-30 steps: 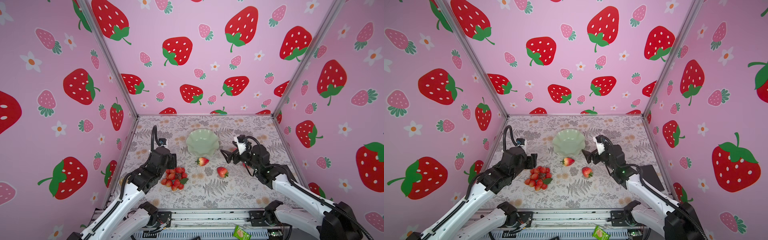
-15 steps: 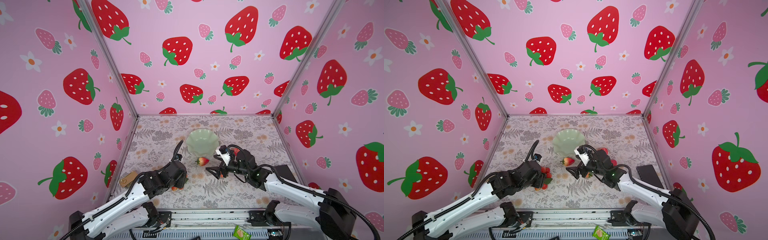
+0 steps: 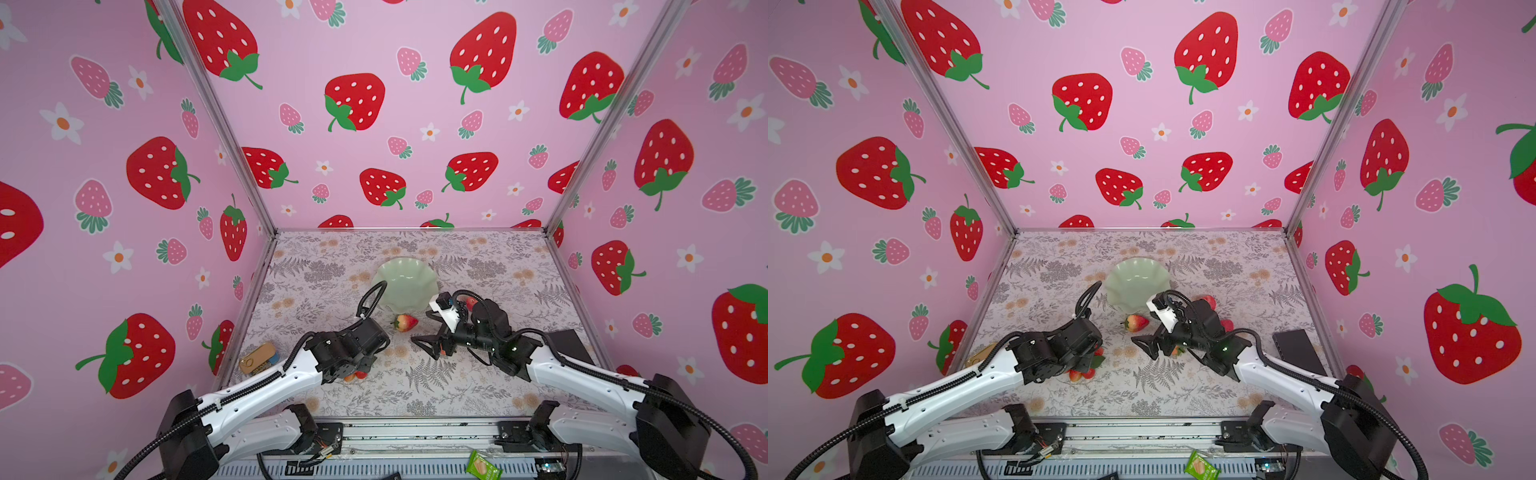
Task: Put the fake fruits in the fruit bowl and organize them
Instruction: 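Grasp the lychee bunch stem with the left gripper while the right gripper hovers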
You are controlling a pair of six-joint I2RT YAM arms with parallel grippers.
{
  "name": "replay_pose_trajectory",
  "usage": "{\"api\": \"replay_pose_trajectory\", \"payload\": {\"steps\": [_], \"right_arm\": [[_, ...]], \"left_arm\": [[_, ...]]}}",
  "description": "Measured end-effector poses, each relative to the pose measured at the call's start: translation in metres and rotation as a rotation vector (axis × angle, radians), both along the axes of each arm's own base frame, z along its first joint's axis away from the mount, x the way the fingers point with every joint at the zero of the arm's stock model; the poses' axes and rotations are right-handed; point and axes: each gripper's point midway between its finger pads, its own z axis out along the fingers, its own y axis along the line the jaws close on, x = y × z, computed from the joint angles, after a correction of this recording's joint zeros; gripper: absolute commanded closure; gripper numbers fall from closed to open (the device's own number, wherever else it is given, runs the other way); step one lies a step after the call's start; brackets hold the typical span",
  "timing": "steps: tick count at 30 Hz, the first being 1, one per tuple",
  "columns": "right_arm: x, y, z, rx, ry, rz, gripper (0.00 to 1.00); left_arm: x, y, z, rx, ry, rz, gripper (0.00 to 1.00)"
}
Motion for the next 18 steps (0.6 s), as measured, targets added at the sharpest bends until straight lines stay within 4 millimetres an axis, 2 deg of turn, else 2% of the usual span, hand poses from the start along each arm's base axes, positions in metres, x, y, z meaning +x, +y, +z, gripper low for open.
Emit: {"api": "replay_pose_trajectory", "payload": {"steps": [9, 11, 15, 18], "right_arm": [[0.001, -0.001, -0.001, -0.016, -0.028, 0.001, 0.01], [0.002, -0.001, -0.001, -0.018, -0.032, 0.002, 0.01], [0.002, -0.001, -0.001, -0.019, -0.039, 0.004, 0.01], [0.002, -0.001, -0.001, -0.02, -0.042, 0.005, 0.01]], "left_arm": [[0.003, -0.004, -0.021, 0.064, 0.052, -0.003, 0.69], [0.003, -0.004, -0.023, 0.069, 0.057, -0.002, 0.7], [0.004, -0.005, -0.022, 0.068, 0.053, -0.004, 0.82], [0.004, -0.004, -0.021, 0.067, 0.051, -0.007, 0.86]]}}
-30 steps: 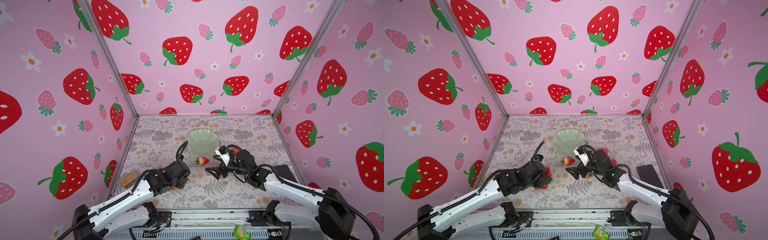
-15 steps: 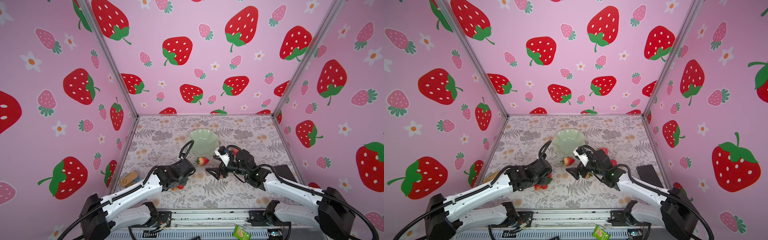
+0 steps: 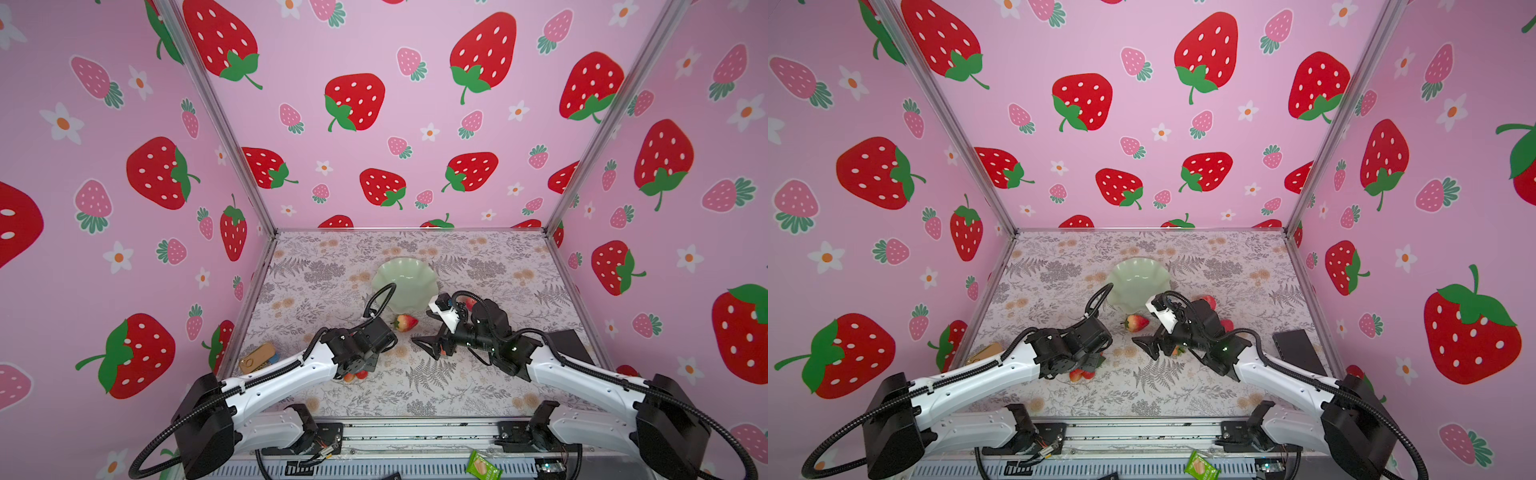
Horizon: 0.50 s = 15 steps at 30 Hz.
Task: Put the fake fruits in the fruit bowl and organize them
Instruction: 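Grasp the lychee bunch stem with the left gripper while the right gripper hovers, then lift the lychee bunch with the left gripper and lower it into the green bowl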
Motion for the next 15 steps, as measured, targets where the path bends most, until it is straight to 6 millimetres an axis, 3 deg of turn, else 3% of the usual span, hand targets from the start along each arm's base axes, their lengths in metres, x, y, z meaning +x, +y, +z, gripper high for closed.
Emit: {"api": "replay_pose_trajectory", "payload": {"steps": [8, 11, 15], "right_arm": [[0.008, -0.004, 0.002, 0.0, -0.008, -0.042, 0.01], [0.022, -0.011, 0.005, 0.009, 0.001, -0.102, 0.01], [0.061, -0.033, 0.017, 0.044, 0.026, -0.253, 0.01]], "left_arm": [[0.002, 0.006, 0.027, -0.024, -0.055, -0.007, 0.91], [0.011, 0.003, 0.054, -0.052, -0.106, -0.017, 0.91], [0.035, -0.014, 0.104, -0.095, -0.192, -0.057, 0.91]]}}
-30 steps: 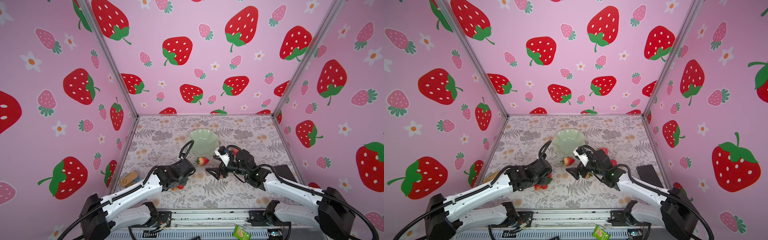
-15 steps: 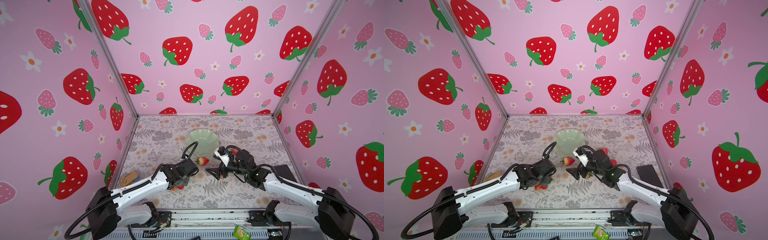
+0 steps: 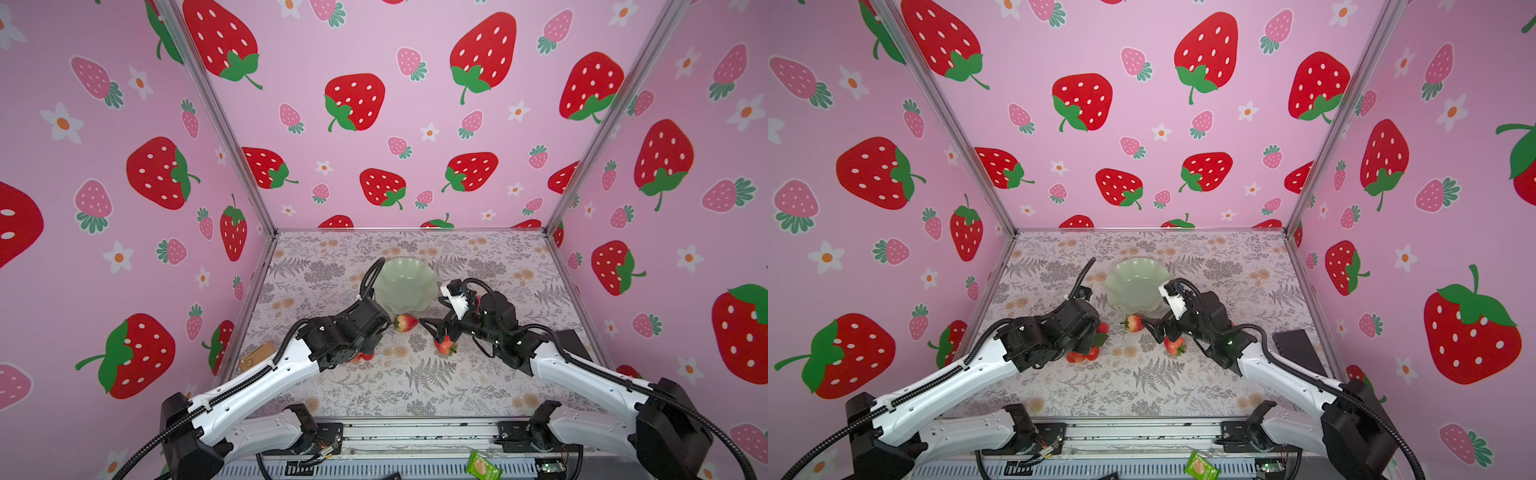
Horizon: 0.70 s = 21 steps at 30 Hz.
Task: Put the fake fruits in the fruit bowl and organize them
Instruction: 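Lift the lychee bunch with the left gripper and lower it into the green bowl, then release the lychees and move the left gripper to the yellow-red peach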
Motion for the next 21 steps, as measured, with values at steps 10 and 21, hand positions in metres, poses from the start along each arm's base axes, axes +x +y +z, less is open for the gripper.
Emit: {"api": "replay_pose_trajectory", "payload": {"steps": [10, 21], "right_arm": [[0.038, -0.041, 0.007, 0.027, 0.039, -0.172, 0.01], [0.026, -0.054, 0.036, 0.07, -0.002, -0.197, 0.01]], "left_arm": [[0.104, -0.068, 0.056, -0.052, -0.089, -0.103, 0.91], [0.19, -0.126, 0.01, -0.01, -0.019, -0.189, 0.91]]}}
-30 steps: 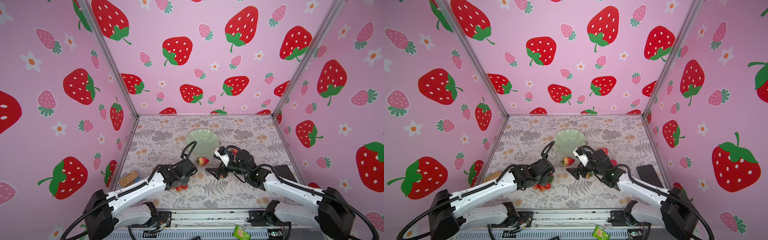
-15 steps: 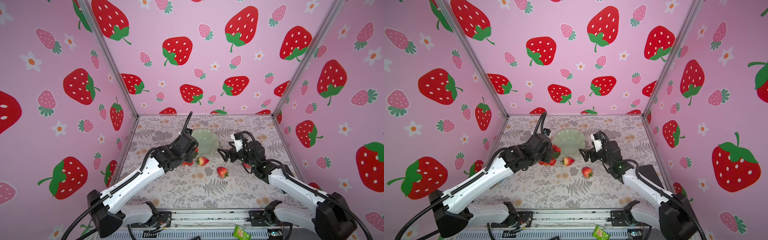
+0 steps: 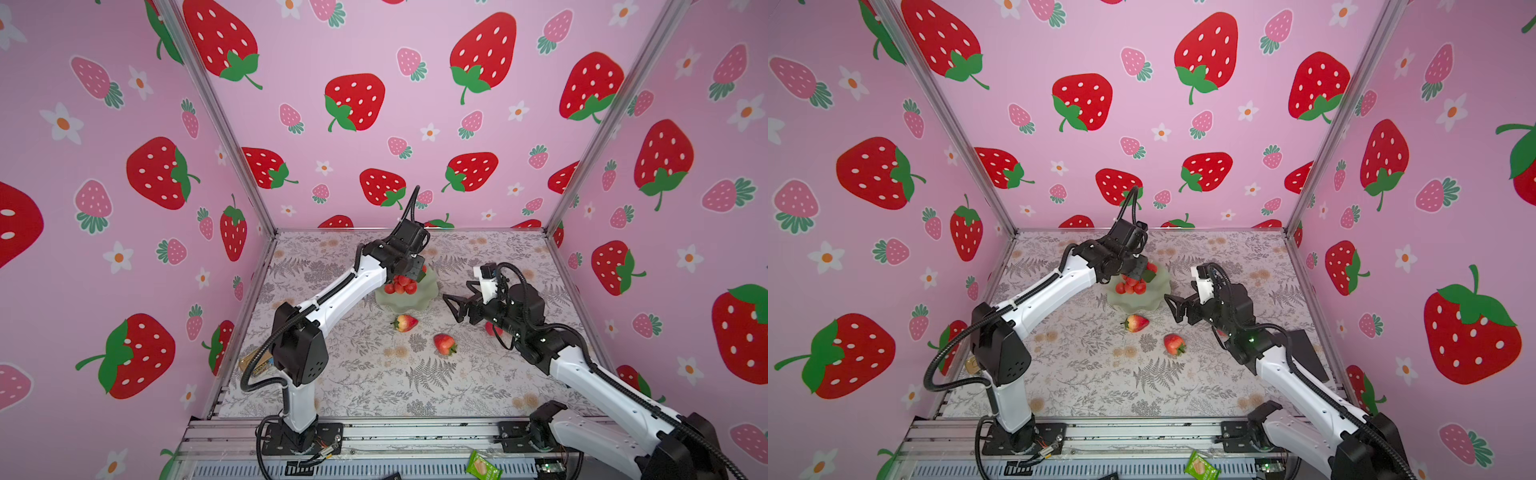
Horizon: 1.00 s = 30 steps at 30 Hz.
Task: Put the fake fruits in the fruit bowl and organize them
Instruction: 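Release the lychees and move the left gripper to the yellow-red peach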
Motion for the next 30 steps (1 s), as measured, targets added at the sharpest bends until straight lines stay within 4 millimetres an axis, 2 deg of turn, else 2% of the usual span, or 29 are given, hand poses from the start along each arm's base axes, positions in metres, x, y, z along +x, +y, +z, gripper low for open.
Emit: {"api": "replay_pose_trajectory", "payload": {"steps": [4, 9, 14, 17, 24, 27, 30], "right_arm": [[0.0, -0.002, -0.001, -0.005, 0.007, -0.005, 0.01], [-0.001, -0.004, -0.005, -0.015, 0.019, -0.01, 0.01], [0.0, -0.005, -0.008, -0.028, 0.024, -0.013, 0.01], [0.0, -0.007, -0.01, -0.039, 0.022, -0.015, 0.0], [0.001, -0.007, -0.01, -0.04, 0.022, -0.016, 0.01], [0.001, -0.007, -0.012, -0.043, 0.027, -0.013, 0.01], [-0.001, -0.004, -0.019, -0.052, 0.038, 0.009, 0.01]], "left_arm": [[0.012, -0.01, -0.021, 0.022, 0.026, -0.008, 0.9], [0.016, -0.017, -0.046, 0.036, 0.072, -0.02, 0.88], [0.017, -0.018, -0.057, 0.042, 0.093, -0.021, 0.85], [0.018, -0.017, -0.057, 0.04, 0.092, -0.019, 0.79], [0.017, -0.014, -0.05, 0.024, 0.068, -0.024, 0.54], [-0.002, -0.004, -0.032, -0.004, 0.04, -0.054, 0.39], [-0.036, 0.011, -0.008, -0.062, -0.005, -0.111, 0.26]]}}
